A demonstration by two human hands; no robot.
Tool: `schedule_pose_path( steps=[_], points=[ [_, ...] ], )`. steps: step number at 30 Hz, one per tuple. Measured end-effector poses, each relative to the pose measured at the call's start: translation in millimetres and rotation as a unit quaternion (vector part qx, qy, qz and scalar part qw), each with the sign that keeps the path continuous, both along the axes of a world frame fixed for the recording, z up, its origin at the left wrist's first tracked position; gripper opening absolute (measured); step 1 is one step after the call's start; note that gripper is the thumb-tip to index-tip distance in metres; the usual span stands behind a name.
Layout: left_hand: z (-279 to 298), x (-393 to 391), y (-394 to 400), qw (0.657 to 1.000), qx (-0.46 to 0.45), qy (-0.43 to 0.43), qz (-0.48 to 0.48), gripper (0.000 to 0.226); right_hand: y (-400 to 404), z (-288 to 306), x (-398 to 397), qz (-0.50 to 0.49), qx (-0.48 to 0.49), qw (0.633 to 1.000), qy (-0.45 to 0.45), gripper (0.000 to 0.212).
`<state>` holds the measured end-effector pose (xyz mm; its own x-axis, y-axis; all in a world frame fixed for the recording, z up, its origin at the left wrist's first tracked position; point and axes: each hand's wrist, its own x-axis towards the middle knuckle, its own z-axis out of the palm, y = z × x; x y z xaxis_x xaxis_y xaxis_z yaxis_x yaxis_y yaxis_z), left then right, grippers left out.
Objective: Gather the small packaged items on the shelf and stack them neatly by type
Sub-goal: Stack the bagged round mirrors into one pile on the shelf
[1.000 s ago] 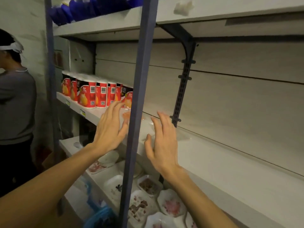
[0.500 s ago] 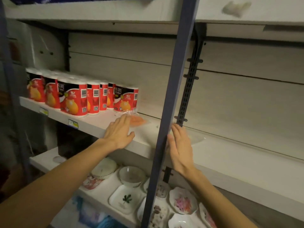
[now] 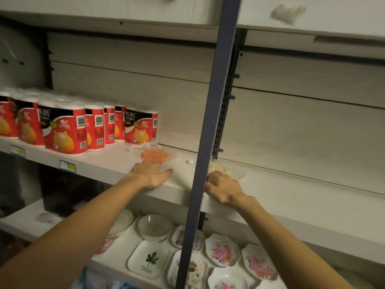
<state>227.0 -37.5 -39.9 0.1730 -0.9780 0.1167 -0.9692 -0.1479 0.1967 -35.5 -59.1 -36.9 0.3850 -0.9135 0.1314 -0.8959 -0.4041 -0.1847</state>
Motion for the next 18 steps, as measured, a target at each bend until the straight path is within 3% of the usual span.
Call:
schedule_pose_path(
  steps=[4,7,10,13,15,18],
  points=[
    [12,-6,9,0.990,-0.110,-0.068,-0.061,0.055,3,3,-4,-0.034,-0.103,0.994,-0.011,0.052],
    [12,-10,7,0.983,-0.158,-0.081,-0.042,0.056,2,2,-6,-0.069,-0.101,0.991,-0.047,0.070],
    [6,-2,-1,0.996,-0.083,-0.044,-0.004,0.077,-2,-2,-7,-0.083,-0.054,0.994,-0.047,0.073],
    [7,4,-3,0.999,-0.025,0.020,-0.012,0.074,-3,0,-8,-0.081,-0.034,0.994,-0.070,0.063],
    [14,1,-3,0.995,-0.064,-0.072,-0.014,0.071,-2,4,-7,-0.074,-0.063,0.994,-0.043,0.049],
    [28,-11,0,0.969,-0.092,-0.224,-0.048,0.057,2,14,-8,-0.040,-0.106,0.991,0.067,0.037]
  ],
)
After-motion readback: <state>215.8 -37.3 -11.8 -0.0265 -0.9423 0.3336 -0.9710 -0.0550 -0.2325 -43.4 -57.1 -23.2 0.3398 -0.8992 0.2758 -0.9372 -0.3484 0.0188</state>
